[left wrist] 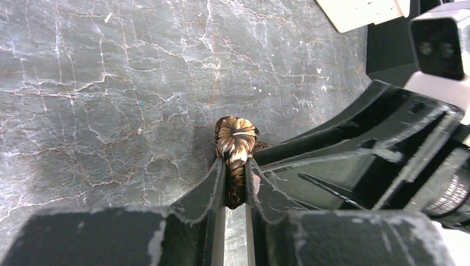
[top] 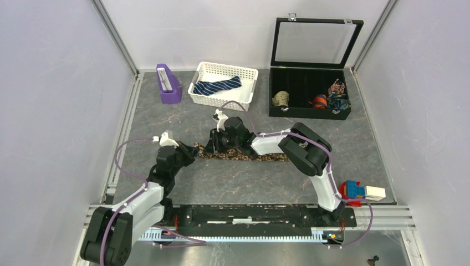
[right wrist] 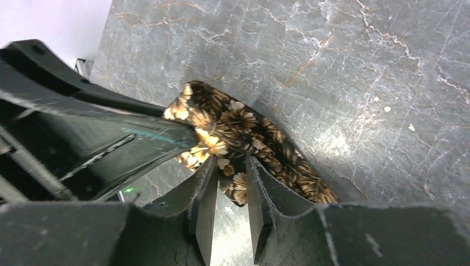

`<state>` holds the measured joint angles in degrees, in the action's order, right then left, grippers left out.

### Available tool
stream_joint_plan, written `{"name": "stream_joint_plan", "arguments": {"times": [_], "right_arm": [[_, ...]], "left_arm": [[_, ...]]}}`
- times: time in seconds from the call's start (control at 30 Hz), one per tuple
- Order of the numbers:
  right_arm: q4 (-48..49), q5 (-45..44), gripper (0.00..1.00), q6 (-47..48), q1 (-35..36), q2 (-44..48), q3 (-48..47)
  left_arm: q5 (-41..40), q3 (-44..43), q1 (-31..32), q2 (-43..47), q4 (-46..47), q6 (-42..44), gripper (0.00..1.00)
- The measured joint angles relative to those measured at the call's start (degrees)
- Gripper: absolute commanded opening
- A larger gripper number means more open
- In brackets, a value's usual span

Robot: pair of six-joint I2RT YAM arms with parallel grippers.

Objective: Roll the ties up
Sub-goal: Roll the tie at the center of the board.

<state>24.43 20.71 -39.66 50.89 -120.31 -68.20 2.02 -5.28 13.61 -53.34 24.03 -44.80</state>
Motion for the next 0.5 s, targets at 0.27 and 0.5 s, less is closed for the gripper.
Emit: {"name": "stream_joint_plan", "arguments": {"times": [0.27, 0.5], "right_arm": [[1.6, 0.44, 0.31, -1.46, 0.48, -2.69, -1.62], [1.88, 0.92, 0.3, -2.54, 0.76, -3.67, -3.04]], "left_arm": [[-0.48, -2.14, 0.72, 4.07, -6.47, 2.6, 0.02], [-1.55, -4.22, 2.12, 3.58, -8.94, 4.55, 0.02]]}}
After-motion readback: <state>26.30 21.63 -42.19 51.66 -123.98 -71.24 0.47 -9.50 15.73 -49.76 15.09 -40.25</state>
